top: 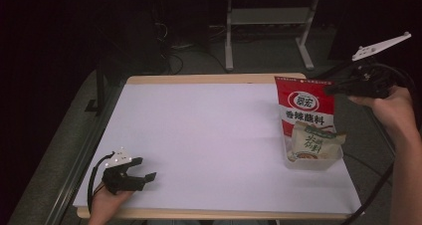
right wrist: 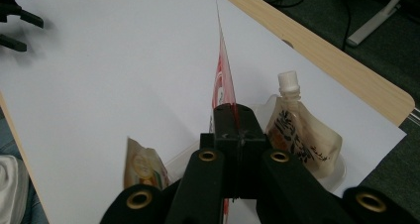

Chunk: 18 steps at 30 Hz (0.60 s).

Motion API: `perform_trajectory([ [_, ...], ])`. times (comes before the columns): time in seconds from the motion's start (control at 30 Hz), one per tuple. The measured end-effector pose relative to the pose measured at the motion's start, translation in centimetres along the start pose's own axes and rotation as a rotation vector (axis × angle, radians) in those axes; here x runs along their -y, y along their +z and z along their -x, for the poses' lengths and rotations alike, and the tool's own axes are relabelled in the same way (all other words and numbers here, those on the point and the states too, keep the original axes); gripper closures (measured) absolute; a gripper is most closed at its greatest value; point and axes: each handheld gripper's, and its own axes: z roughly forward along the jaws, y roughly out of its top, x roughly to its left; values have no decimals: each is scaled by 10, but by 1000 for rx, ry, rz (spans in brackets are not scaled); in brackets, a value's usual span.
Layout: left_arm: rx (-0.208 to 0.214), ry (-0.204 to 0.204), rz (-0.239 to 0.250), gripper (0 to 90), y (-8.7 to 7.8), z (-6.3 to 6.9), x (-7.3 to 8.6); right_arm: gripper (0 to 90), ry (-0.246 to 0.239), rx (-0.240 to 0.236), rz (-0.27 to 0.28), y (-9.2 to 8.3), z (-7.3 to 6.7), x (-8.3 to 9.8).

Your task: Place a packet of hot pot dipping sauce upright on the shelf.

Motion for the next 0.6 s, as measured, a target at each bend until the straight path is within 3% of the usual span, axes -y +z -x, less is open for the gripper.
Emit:
perform_trajectory([
  [0.27,-2,2,2,195,-1,0,0,891,13,9,16,-5,3,6],
  [0.43,-2,-3,9,195,-1,0,0,842,3,11,-20,3,-1,0],
  [0.47,-1,-2,10,195,-1,0,0,844,-1,17,-47,8,-1,0],
  [0.6,1,2,5,195,-1,-1,0,868,1,8,-58,11,0,3],
])
